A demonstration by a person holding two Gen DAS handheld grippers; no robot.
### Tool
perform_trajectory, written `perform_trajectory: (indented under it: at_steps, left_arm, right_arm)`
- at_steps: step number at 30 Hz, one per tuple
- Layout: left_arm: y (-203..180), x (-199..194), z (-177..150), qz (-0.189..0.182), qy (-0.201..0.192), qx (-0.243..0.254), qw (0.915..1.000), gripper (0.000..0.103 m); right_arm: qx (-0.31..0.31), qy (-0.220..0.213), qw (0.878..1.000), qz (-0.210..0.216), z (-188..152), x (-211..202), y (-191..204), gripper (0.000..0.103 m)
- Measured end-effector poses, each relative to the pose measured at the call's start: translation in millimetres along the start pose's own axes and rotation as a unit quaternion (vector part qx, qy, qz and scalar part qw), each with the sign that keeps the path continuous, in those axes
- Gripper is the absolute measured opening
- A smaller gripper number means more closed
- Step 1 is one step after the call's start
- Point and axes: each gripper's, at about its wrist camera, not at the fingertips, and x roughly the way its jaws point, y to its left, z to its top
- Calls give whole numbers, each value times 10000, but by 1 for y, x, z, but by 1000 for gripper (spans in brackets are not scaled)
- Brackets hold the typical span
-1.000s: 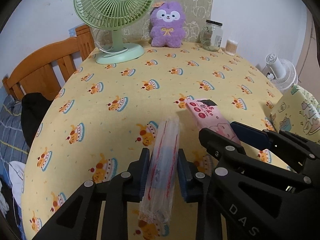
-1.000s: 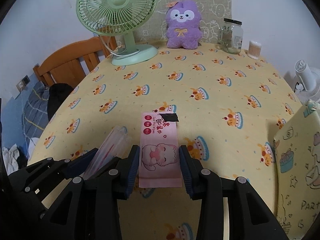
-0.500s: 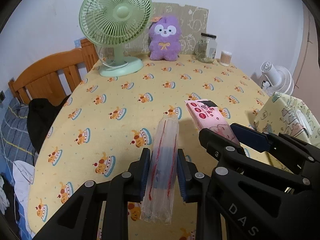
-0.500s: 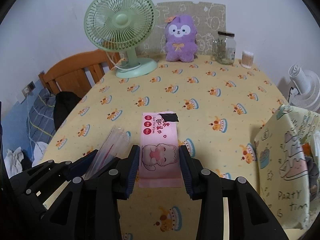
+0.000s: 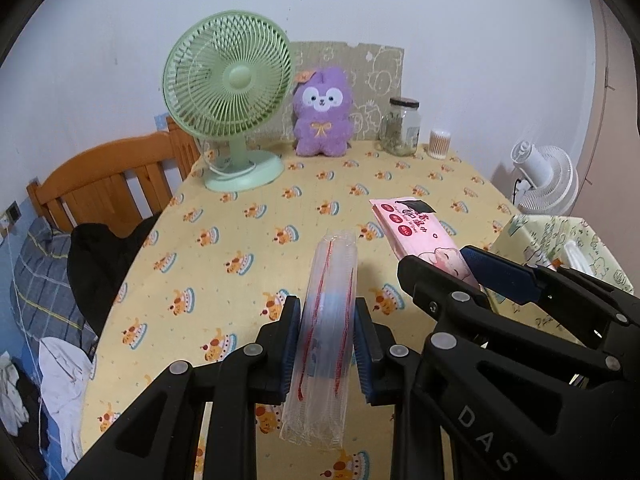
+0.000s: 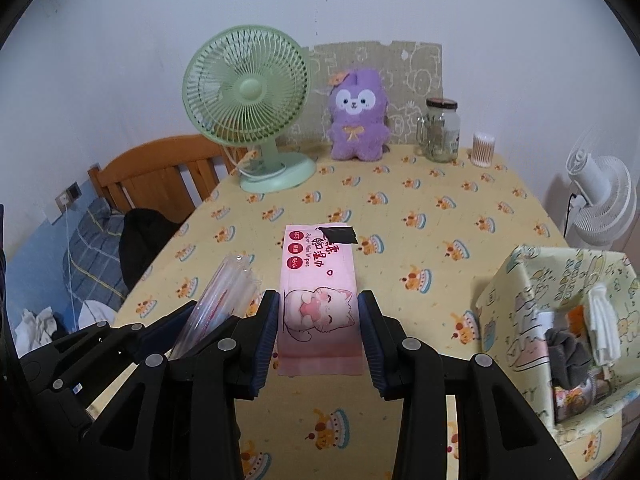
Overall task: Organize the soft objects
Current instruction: 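Carry the plastic bag and pink tissue pack into the paper box and release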
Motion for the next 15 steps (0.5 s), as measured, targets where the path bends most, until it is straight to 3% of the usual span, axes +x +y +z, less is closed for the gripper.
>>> perform_trajectory:
  at_steps: [15]
  left_arm:
    - [-23,-23,12,-30,-359,100,9993,25]
  right_arm:
    - [10,-362,9993,-16,9,-33,-18,43]
